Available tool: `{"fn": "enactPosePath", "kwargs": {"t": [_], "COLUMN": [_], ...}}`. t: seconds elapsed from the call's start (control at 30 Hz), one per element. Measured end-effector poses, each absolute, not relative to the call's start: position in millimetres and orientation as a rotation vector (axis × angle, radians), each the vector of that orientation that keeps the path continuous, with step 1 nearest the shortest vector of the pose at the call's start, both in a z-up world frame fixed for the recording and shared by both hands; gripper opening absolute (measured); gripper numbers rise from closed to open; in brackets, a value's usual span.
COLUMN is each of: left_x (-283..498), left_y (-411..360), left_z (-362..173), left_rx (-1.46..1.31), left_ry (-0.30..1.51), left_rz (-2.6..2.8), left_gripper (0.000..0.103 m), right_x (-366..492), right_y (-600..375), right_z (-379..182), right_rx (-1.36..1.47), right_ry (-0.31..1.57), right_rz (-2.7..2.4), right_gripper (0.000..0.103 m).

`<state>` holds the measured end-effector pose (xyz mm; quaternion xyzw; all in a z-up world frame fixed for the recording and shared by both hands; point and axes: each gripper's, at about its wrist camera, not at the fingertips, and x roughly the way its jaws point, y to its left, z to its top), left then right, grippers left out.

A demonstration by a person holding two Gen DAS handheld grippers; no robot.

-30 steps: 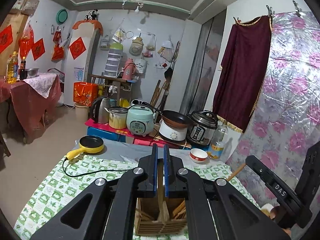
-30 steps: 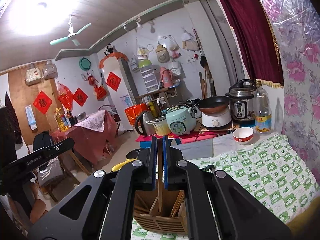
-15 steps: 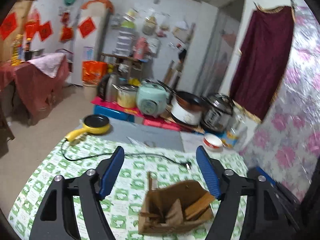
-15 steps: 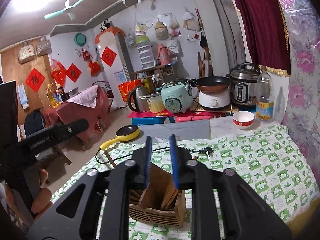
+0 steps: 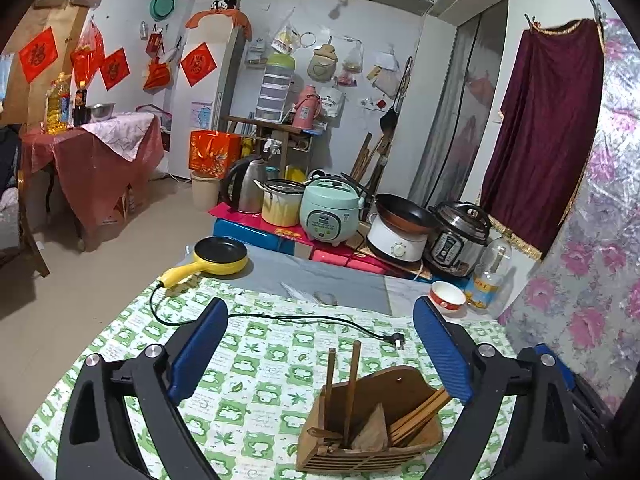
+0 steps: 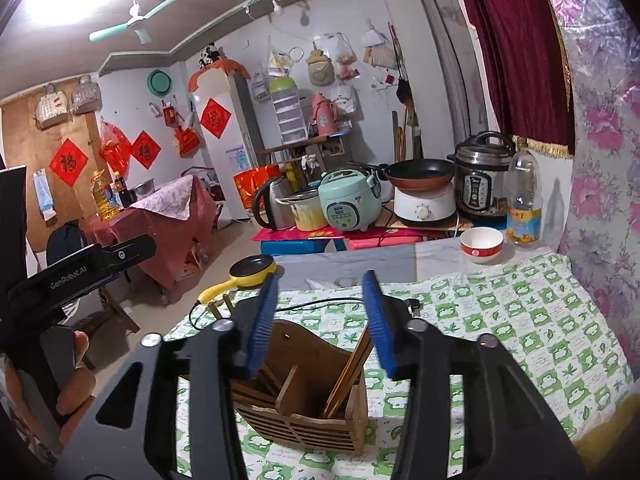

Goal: Organize utensils

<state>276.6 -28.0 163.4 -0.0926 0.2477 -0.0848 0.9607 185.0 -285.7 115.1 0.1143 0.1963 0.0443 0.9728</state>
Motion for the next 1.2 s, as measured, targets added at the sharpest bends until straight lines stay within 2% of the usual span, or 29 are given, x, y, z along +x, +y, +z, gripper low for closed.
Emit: {"fn": "enactPosePath", "kwargs": {"t": [0.1,0.43,0.6,0.77,1.0,1.2], "left_x": [272,226,202,186,189,189], "left_y": [-35,-36,-34,-33,-28,-32], "left_z": [162,167,167,129,60,47], "left_rx": [-0.154,-0.117,-0.108,-0.027,0.019,0.045], "left_ry": [0.503,0.478,0.455,0.456,0.532,0.544], "left_rz": [-0.146,-0.119,-0.107,-0.097,-0.018,0.018], "left_gripper": [0.095,0.097,0.097,0.097,0.097,0.097], "right_x": [180,124,102,100,97,98], "right_y": [-283,-279,-271,-274,-283,-276], "right_z": [116,135,141,126,44,39], "right_rx": [0.220,0.193,0.167,0.192,0.192,0.152], "right_ry": [0.387,0.312,0.280,0.307,0.398,0.407], "right_rz": [0.072,0.027,0.017,-0.030,-0.146,-0.146], "right_gripper": [0.063,0.076,0.086,0.087,0.089,0.092]}}
